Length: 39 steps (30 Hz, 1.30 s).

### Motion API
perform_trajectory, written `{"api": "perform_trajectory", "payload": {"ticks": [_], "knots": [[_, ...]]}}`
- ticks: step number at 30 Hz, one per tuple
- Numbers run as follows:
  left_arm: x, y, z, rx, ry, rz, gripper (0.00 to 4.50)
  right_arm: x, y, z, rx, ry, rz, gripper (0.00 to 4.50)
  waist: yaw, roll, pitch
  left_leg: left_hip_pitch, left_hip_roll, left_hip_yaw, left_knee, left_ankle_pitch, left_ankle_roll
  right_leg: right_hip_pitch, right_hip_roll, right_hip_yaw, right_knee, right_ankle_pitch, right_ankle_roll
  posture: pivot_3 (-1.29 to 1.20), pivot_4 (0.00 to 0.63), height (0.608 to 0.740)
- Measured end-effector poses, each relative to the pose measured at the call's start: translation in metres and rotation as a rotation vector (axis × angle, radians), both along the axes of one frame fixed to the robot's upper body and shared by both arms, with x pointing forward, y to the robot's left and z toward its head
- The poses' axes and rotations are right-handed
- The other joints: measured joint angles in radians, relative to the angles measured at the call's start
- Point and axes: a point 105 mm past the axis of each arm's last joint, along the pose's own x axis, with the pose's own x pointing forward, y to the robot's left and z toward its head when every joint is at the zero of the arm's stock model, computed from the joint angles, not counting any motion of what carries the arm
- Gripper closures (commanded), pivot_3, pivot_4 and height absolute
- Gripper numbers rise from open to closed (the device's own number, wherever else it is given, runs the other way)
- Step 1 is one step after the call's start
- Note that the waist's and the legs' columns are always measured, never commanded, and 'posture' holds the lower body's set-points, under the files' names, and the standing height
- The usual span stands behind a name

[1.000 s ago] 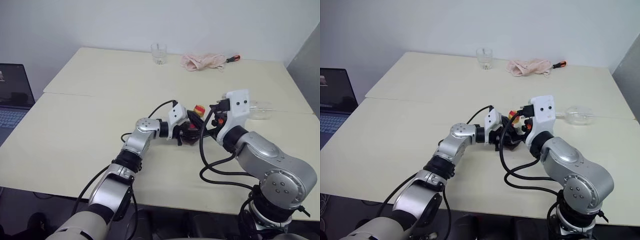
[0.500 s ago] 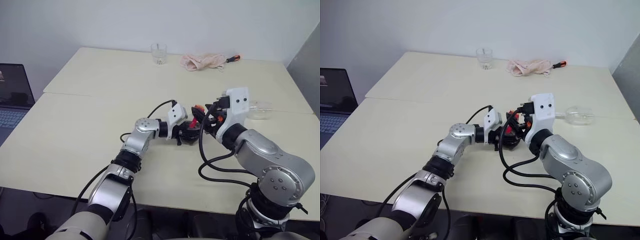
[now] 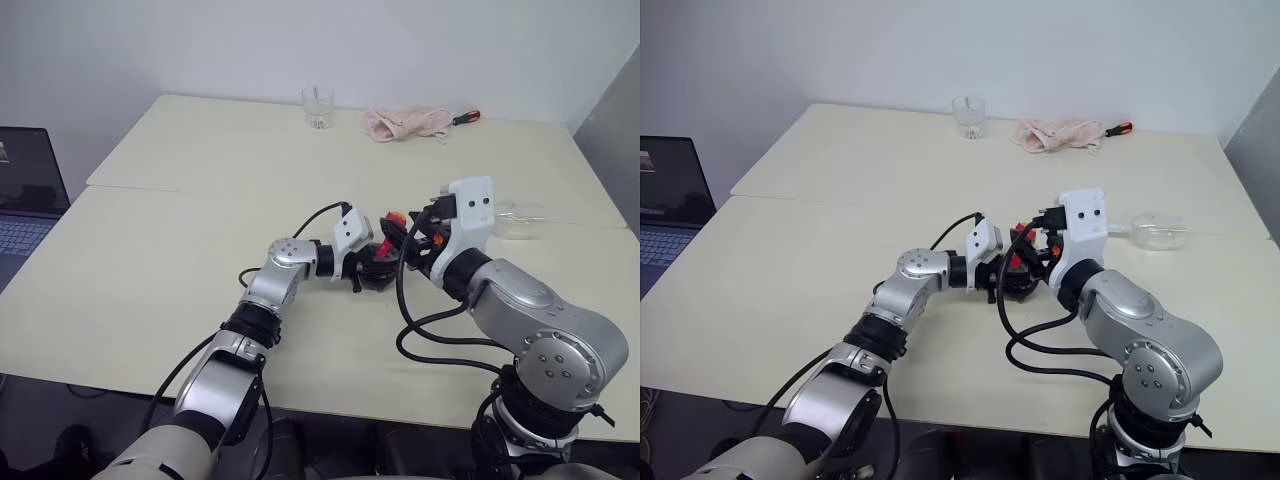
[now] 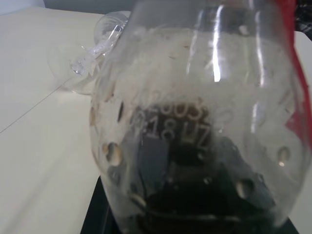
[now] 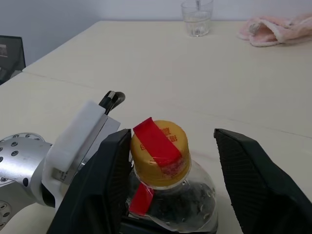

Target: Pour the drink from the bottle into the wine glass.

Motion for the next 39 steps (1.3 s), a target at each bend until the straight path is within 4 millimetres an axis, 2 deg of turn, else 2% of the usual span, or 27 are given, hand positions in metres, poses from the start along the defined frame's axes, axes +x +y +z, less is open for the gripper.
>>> {"api": "perform_trajectory", "payload": {"ticks": [2,3,10,15,19,22,27,31,38,39], "knots": [[0.0,0.0,0.0,0.0,0.0,0.001,3.21,0.0,0.002,0.0,-0.002,-0.002,0.01,3.2,0.0,0.0,0.0,0.0,0.0,0.0,0.0,0.0,0.0,0.0,0.0,0.0,0.0,0.0,0.001,0.0,0.15,0.74],[0.0,0.0,0.0,0.0,0.0,0.002,3.21,0.0,0.002,0.0,-0.002,-0.002,0.011,3.27,0.0,0.0,0.0,0.0,0.0,0.0,0.0,0.0,0.0,0.0,0.0,0.0,0.0,0.0,0.001,0.0,0.15,0.74],[0.001,-0.001,0.001,-0.008,-0.003,0.012,3.21,0.004,-0.001,0.004,-0.053,-0.018,0.074,3.27,0.0,0.0,0.0,0.0,-0.001,0.0,0.0,0.0,0.0,0.0,0.0,0.0,0.0,0.0,0.001,0.0,0.15,0.74],[-0.002,-0.003,0.003,-0.012,-0.011,-0.01,3.23,0.007,-0.013,0.007,-0.144,-0.05,0.39,3.27,0.0,0.0,0.0,0.0,-0.005,0.0,-0.001,0.0,0.001,0.0,-0.001,-0.001,-0.002,0.0,0.001,0.0,0.15,0.74],[-0.003,-0.005,0.005,-0.017,-0.017,-0.022,3.24,0.023,-0.023,0.01,-0.182,-0.061,0.668,3.27,-0.004,0.0,0.001,0.001,-0.009,-0.003,-0.002,-0.001,0.001,0.0,-0.001,0.001,-0.002,0.0,0.001,0.0,0.15,0.74],[-0.003,-0.005,0.006,-0.019,-0.017,-0.011,3.24,0.034,-0.024,0.012,-0.284,-0.096,0.837,3.27,-0.009,0.001,0.002,0.002,-0.01,-0.004,-0.003,-0.001,0.001,0.0,-0.001,0.001,-0.002,0.0,0.001,0.0,0.15,0.74],[-0.006,-0.003,0.001,-0.012,-0.002,-0.001,3.25,0.041,-0.025,0.01,-0.359,-0.113,1.036,3.27,-0.002,0.001,0.002,0.001,-0.01,-0.003,-0.003,-0.001,0.001,0.0,-0.001,0.001,-0.004,0.001,-0.002,0.0,0.15,0.74],[-0.006,0.0,0.0,-0.009,0.001,0.028,3.26,0.045,-0.024,0.009,-0.367,-0.136,1.08,3.27,0.003,0.002,0.003,0.001,-0.01,-0.003,-0.003,-0.001,0.001,0.0,-0.003,0.002,-0.004,0.001,-0.002,0.0,0.15,0.74],[-0.009,0.001,0.0,-0.006,0.0,0.029,3.26,0.04,-0.024,0.01,-0.381,-0.126,1.089,3.27,0.003,0.002,0.003,0.001,-0.01,-0.003,-0.001,-0.001,0.001,0.0,-0.003,0.002,-0.001,0.001,-0.002,0.0,0.15,0.74],[-0.01,0.0,0.001,-0.007,0.0,0.025,3.26,0.039,-0.024,0.011,-0.369,-0.109,1.082,2.92,0.003,0.002,0.003,0.001,-0.01,-0.003,-0.001,-0.001,0.001,0.0,-0.003,0.002,-0.001,0.001,-0.002,0.0,0.15,0.74]]}}
